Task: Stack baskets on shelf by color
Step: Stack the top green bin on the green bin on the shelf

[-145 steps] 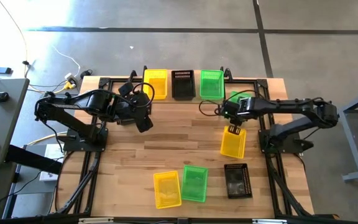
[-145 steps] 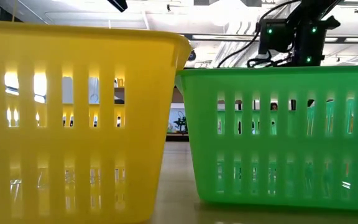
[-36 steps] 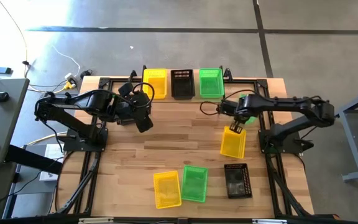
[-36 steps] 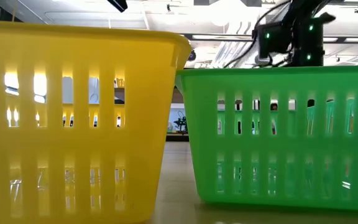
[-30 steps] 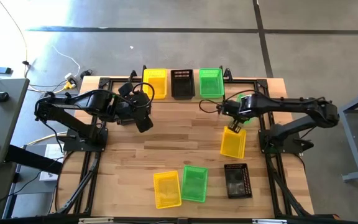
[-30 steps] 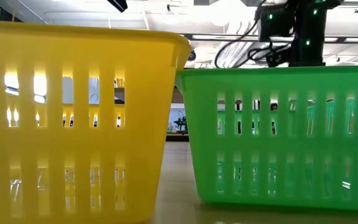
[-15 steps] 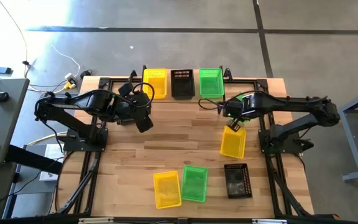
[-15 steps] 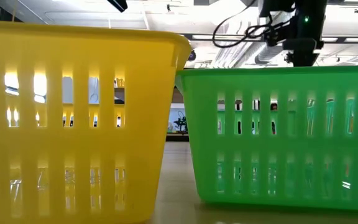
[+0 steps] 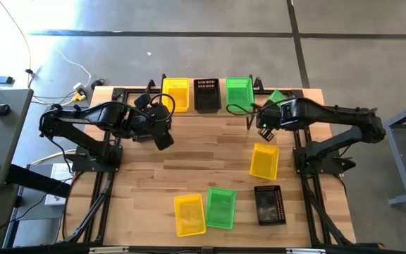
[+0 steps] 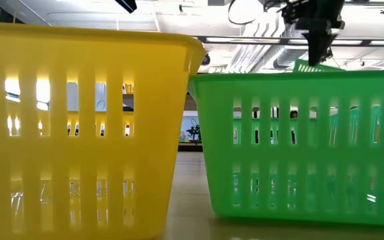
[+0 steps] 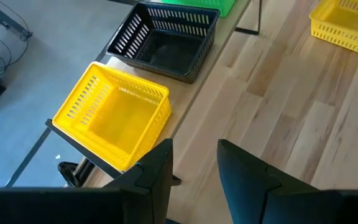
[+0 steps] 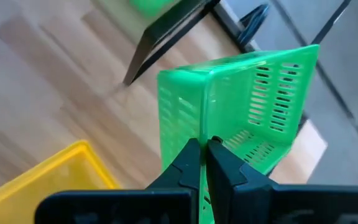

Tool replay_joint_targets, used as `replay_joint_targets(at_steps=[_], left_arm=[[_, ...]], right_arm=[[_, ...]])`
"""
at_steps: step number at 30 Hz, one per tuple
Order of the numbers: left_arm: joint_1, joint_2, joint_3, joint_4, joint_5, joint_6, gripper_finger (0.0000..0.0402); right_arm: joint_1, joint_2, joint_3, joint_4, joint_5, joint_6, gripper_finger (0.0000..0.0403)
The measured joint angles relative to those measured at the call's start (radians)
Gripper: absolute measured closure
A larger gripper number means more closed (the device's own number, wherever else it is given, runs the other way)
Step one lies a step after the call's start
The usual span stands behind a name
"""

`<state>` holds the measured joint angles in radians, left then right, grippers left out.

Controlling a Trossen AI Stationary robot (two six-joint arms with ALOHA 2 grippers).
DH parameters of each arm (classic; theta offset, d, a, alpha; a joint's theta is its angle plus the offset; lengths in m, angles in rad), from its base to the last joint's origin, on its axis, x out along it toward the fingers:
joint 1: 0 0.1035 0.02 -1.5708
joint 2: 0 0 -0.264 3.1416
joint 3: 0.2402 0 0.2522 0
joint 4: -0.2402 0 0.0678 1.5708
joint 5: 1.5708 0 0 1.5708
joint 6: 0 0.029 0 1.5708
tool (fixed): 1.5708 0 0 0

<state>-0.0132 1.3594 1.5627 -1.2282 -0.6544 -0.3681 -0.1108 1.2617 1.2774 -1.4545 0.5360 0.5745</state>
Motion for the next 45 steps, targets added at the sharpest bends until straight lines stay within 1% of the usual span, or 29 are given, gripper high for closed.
replay_joint_targets(at_steps=[8, 12, 15, 22, 29, 32, 37, 45], left_arm=[[0.0, 0.0, 0.0, 0.0, 0.0, -0.049, 0.0284], [0.0, 0.0, 0.0, 0.0, 0.0, -0.052, 0.0284], [0.0, 0.0, 0.0, 0.0, 0.0, -0.051, 0.0284], [0.0, 0.0, 0.0, 0.0, -0.001, -0.051, 0.0284], [0.0, 0.0, 0.0, -0.001, -0.004, -0.05, 0.0284], [0.0, 0.0, 0.0, -0.001, -0.004, -0.062, 0.0284], [0.0, 0.0, 0.0, -0.002, -0.004, -0.101, 0.0284], [0.004, 0.0, 0.0, -0.02, -0.006, -0.164, 0.0284]], right_arm=[[-0.004, 0.0, 0.143, -0.024, 0.105, -0.105, 0.0403], [-0.024, 0.001, 0.199, -0.02, 0.14, -0.193, 0.0403], [-0.044, 0.001, 0.231, 0.017, 0.163, -0.281, 0.0403], [-0.099, 0.028, 0.308, 0.114, 0.163, -0.514, 0.0403], [-0.126, 0.13, 0.421, 0.181, 0.163, -0.709, 0.0403], [-0.125, 0.185, 0.465, 0.18, 0.161, -0.744, 0.0403], [-0.122, 0.262, 0.508, 0.181, 0.124, -0.767, 0.0403], [-0.122, 0.346, 0.511, 0.158, 0.053, -0.744, 0.0403]])
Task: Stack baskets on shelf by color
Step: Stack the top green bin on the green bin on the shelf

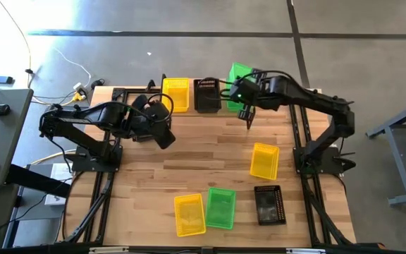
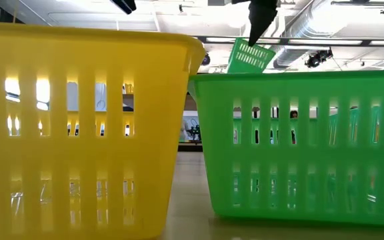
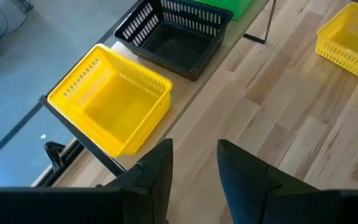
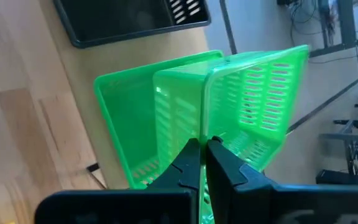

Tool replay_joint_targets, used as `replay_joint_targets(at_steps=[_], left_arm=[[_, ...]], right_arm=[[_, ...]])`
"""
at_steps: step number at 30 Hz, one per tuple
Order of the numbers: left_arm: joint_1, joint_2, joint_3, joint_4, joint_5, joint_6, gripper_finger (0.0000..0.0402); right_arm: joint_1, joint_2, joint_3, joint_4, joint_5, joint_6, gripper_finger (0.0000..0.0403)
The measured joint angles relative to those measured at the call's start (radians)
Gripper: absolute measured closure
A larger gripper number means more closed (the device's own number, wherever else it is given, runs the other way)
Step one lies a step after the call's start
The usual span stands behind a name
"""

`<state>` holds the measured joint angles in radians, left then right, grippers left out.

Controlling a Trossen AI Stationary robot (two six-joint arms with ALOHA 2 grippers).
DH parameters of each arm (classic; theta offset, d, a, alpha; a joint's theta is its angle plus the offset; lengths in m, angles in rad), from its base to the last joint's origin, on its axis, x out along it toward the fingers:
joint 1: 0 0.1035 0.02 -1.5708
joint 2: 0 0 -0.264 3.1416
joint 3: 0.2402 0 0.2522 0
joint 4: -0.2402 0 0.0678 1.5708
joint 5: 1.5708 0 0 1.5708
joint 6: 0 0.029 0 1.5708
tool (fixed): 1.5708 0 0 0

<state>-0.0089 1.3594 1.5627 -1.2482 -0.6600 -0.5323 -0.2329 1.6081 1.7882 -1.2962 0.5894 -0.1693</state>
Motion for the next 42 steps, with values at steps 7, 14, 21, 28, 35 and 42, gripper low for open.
replay_joint_targets(at_steps=[7, 14, 21, 28, 35, 42], left_arm=[[0.038, 0.0, 0.0, -0.038, 0.006, -0.042, 0.0284], [0.074, 0.0, 0.0, -0.038, 0.039, -0.042, 0.0284], [0.094, 0.0, 0.0, -0.037, 0.085, -0.041, 0.0284], [0.094, 0.0, 0.0, -0.037, 0.085, -0.018, 0.0284], [0.094, 0.0, 0.0, -0.037, 0.087, -0.007, 0.0284], [0.094, 0.0, 0.0, -0.037, 0.099, -0.007, 0.0284]], right_arm=[[0.013, 0.021, -0.001, -0.012, -0.054, 0.041, 0.0403], [0.019, 0.037, -0.002, -0.024, -0.076, 0.059, 0.0403], [0.017, 0.049, -0.003, -0.024, -0.06, 0.057, 0.0403], [0.017, 0.056, -0.003, -0.025, -0.05, 0.021, 0.0403], [0.017, 0.107, -0.003, -0.059, -0.065, 0.019, 0.0403], [0.017, 0.107, -0.003, -0.017, -0.063, 0.012, 0.0403]])
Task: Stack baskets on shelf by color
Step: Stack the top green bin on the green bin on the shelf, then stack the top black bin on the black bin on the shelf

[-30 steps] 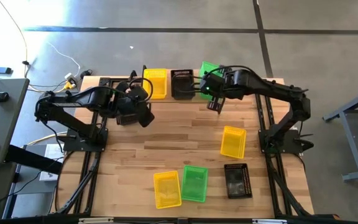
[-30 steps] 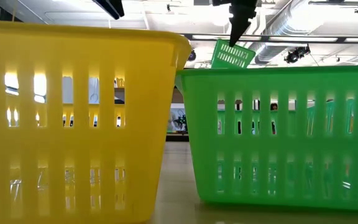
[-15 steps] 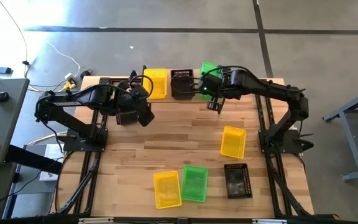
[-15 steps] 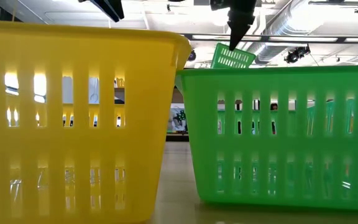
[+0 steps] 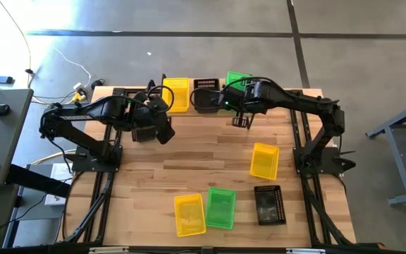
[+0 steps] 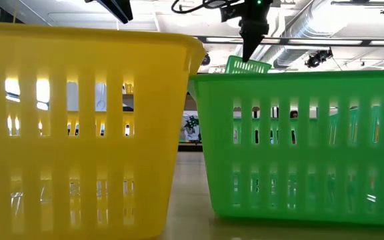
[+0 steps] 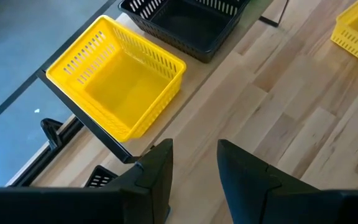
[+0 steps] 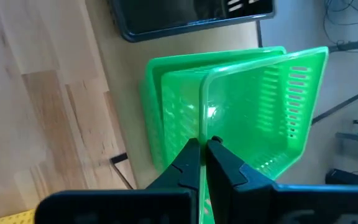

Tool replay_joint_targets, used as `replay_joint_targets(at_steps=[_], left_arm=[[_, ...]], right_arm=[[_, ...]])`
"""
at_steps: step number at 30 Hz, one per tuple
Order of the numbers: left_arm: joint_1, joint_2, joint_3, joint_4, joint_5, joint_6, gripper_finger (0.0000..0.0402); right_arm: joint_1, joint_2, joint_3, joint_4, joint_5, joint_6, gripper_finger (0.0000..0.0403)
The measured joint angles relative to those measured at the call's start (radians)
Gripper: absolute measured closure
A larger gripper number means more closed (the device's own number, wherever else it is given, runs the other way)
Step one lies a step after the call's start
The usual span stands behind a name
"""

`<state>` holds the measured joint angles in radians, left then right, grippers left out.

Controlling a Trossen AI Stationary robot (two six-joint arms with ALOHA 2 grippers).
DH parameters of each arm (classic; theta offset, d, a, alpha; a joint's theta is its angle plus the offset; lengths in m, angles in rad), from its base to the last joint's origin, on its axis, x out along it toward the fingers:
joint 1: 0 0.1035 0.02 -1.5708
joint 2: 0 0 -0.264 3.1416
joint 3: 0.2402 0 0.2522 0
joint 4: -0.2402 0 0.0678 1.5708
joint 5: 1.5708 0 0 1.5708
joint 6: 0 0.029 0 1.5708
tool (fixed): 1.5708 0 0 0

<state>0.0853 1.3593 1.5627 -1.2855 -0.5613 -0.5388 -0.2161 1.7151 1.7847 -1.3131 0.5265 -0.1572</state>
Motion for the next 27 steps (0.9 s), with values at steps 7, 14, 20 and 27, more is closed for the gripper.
replay_joint_targets(at_steps=[7, 14, 20, 27], left_arm=[[0.0, 0.0, 0.0, 0.0, 0.0, 0.0, 0.0284], [0.0, 0.0, 0.0, -0.001, 0.001, 0.02, 0.0284], [0.001, 0.0, 0.0, -0.011, 0.024, 0.068, 0.0284], [0.002, 0.0, 0.0, -0.101, 0.055, 0.107, 0.0284]], right_arm=[[-0.008, -0.003, 0.0, 0.002, -0.04, 0.008, 0.0386], [-0.019, -0.003, 0.001, 0.001, 0.0, 0.028, 0.0311], [0.004, -0.003, 0.066, -0.013, -0.035, 0.08, 0.0284], [0.025, -0.004, 0.153, -0.076, -0.023, 0.185, 0.0285]])
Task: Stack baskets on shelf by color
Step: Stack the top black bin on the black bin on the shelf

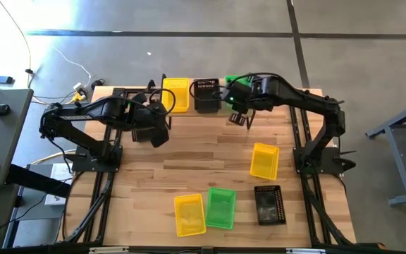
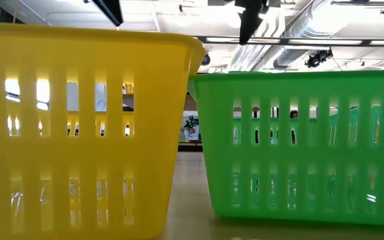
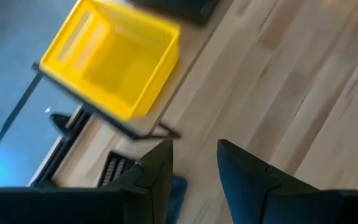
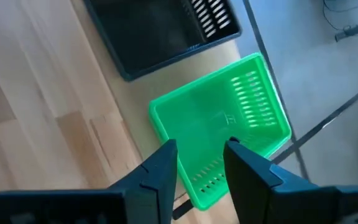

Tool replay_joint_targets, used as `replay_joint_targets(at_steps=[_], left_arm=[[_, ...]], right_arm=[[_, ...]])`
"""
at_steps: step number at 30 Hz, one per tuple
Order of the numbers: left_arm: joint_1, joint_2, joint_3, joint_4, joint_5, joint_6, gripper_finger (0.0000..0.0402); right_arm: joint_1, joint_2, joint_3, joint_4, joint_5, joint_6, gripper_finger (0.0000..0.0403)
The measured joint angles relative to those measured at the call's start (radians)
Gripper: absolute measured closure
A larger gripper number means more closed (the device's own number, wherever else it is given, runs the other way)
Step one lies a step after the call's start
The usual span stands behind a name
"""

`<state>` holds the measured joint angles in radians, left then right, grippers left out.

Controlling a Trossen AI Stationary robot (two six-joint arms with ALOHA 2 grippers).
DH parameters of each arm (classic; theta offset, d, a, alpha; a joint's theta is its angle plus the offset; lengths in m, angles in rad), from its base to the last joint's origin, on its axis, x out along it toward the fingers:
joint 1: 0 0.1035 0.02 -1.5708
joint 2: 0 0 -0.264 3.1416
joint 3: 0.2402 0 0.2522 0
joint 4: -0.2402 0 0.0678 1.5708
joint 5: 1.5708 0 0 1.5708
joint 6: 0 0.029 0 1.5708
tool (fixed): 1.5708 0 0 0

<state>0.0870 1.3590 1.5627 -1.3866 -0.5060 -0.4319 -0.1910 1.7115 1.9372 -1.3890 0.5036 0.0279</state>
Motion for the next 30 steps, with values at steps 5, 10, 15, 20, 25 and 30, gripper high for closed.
replay_joint_targets(at_steps=[5, 10, 15, 20, 25, 30], left_arm=[[0.002, 0.0, 0.0, -0.133, 0.005, -0.031, 0.0284], [-0.02, -0.04, -0.076, -0.155, 0.039, -0.063, 0.0284], [-0.082, -0.145, -0.242, -0.089, 0.09, -0.103, 0.0284], [-0.127, -0.262, -0.388, 0.042, 0.116, -0.115, 0.0284], [-0.167, -0.34, -0.52, 0.133, 0.16, -0.115, 0.0284], [-0.196, -0.378, -0.617, 0.201, 0.216, -0.118, 0.0284]], right_arm=[[0.012, 0.0, 0.048, -0.005, -0.001, 0.052, 0.0286], [0.026, 0.0, 0.066, -0.002, -0.001, 0.095, 0.0286], [0.047, 0.0, 0.066, -0.006, -0.001, 0.14, 0.0286], [0.069, 0.0, 0.066, -0.006, 0.0, 0.186, 0.0286], [0.087, 0.0, 0.066, 0.001, 0.001, 0.2, 0.0286], [0.09, 0.0, 0.066, 0.001, 0.011, 0.189, 0.0286]])
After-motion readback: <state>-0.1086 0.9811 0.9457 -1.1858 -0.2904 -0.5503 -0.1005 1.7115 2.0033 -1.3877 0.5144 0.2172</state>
